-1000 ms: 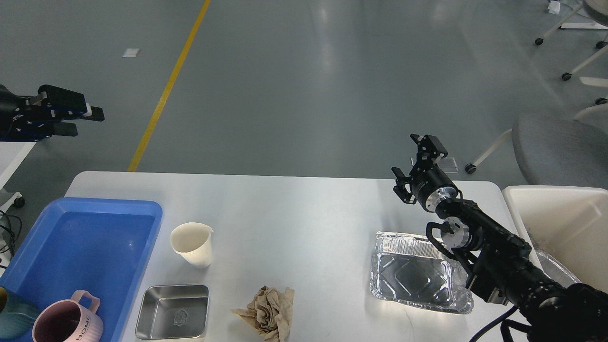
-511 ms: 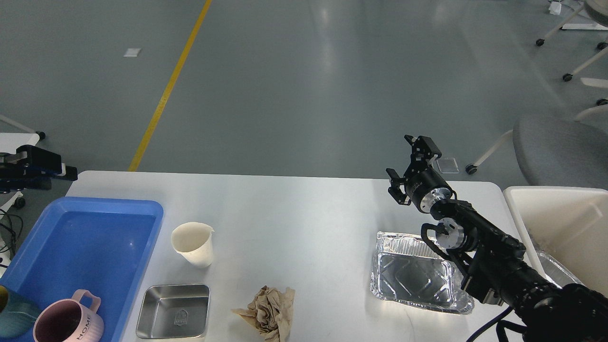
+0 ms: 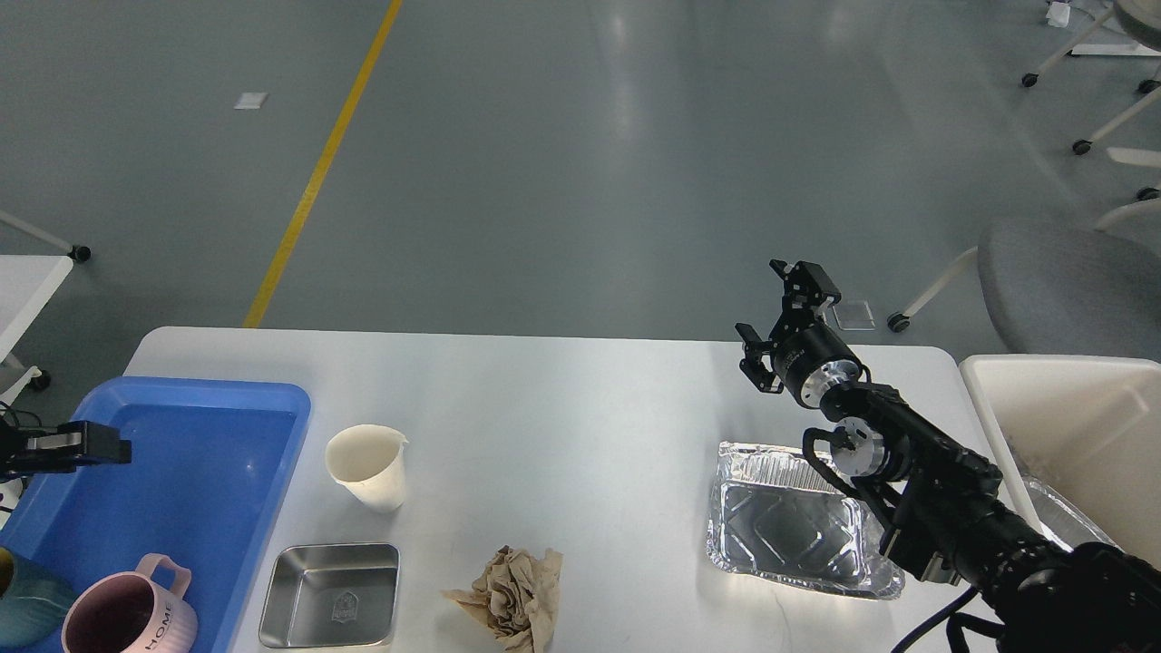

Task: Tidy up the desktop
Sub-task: 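Reach the left gripper to the small steel tray and grasp its edge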

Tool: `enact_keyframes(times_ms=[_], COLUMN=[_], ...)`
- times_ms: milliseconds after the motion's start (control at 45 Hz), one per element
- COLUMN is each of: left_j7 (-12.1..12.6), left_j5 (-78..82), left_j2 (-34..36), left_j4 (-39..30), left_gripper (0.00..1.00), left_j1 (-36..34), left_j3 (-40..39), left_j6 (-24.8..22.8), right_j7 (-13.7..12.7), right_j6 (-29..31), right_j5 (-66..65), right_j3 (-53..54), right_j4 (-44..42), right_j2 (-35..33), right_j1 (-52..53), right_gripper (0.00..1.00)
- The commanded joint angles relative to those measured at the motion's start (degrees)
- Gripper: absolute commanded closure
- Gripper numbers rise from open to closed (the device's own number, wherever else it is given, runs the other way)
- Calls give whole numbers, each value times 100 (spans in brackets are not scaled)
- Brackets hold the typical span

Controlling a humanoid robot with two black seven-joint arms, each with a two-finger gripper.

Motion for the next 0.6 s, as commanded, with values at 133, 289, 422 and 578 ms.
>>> enact_keyframes(times_ms=[133, 289, 422, 578], left_j7=[-1407, -2682, -3158, -3650], left_j5=[17, 26, 17, 8], left_j2=[752, 1332, 1736, 2027], left_j4=[-864, -918, -918, -918], left_gripper=[44, 42, 40, 38], left_j1=[84, 84, 84, 84], left_j3=[352, 361, 352, 352], left_j6=[264, -122, -272, -316], right_j7=[0, 0, 0, 0], right_j6=[9, 9, 0, 9], right_j5=[-74, -83, -83, -92], right_j3=[3, 3, -6, -6], right_j4=[0, -9, -9, -9], right_j2=[10, 63, 89, 124], right_j1=[-2, -11, -11, -11], right_gripper=[0, 0, 0, 0])
